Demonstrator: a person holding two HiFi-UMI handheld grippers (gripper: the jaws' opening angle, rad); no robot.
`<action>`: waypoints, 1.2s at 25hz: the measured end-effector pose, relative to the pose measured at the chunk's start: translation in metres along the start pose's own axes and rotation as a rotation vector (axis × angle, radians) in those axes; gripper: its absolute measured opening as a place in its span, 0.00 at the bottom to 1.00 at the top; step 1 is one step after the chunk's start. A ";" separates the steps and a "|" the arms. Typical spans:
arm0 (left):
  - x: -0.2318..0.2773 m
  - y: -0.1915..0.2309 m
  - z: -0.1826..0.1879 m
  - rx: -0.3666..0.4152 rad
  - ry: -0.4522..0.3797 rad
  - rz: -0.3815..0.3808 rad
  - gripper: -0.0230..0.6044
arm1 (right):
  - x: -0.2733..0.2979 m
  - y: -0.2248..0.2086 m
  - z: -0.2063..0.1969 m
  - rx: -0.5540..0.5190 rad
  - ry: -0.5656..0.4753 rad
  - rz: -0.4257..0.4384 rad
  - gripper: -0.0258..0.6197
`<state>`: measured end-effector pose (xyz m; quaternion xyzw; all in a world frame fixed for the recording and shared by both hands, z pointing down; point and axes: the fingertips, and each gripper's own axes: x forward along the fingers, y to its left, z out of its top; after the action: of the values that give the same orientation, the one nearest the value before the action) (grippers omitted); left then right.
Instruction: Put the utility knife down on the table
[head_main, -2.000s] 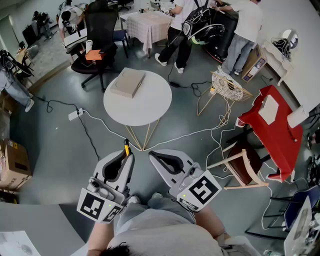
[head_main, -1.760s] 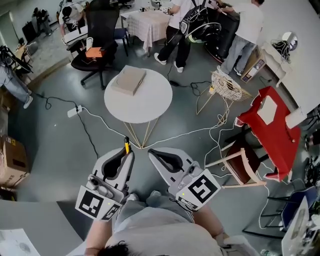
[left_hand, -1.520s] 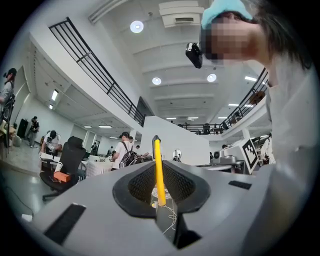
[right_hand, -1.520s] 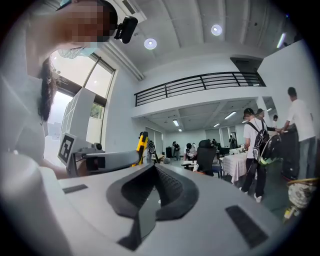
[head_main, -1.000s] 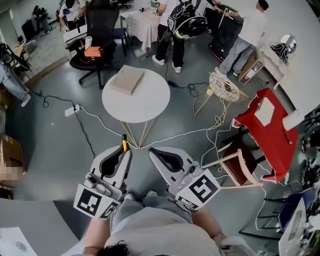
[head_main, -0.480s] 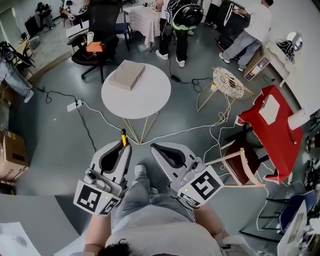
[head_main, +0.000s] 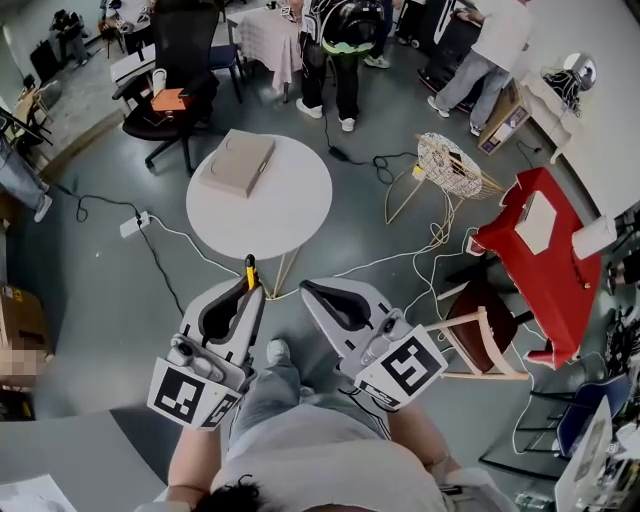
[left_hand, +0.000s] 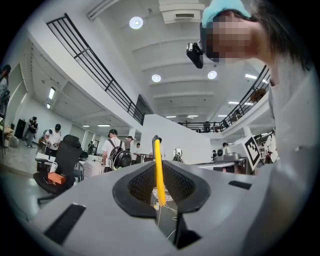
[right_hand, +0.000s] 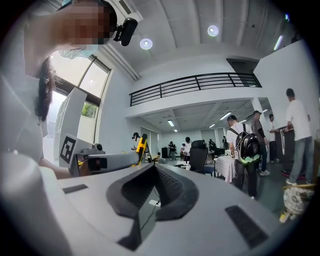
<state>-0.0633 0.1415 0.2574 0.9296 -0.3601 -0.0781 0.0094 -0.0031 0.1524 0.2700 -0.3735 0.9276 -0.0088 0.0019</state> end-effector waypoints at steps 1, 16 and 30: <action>0.005 0.007 0.000 -0.001 0.000 -0.002 0.11 | 0.007 -0.005 0.000 0.000 0.002 0.001 0.05; 0.067 0.110 -0.008 -0.007 0.013 -0.036 0.11 | 0.105 -0.071 0.004 -0.008 0.031 -0.025 0.05; 0.124 0.148 -0.025 -0.017 0.025 0.087 0.11 | 0.147 -0.139 -0.006 0.000 0.049 0.091 0.05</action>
<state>-0.0685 -0.0522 0.2756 0.9139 -0.3992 -0.0692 0.0252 -0.0128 -0.0489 0.2788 -0.3305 0.9434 -0.0178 -0.0207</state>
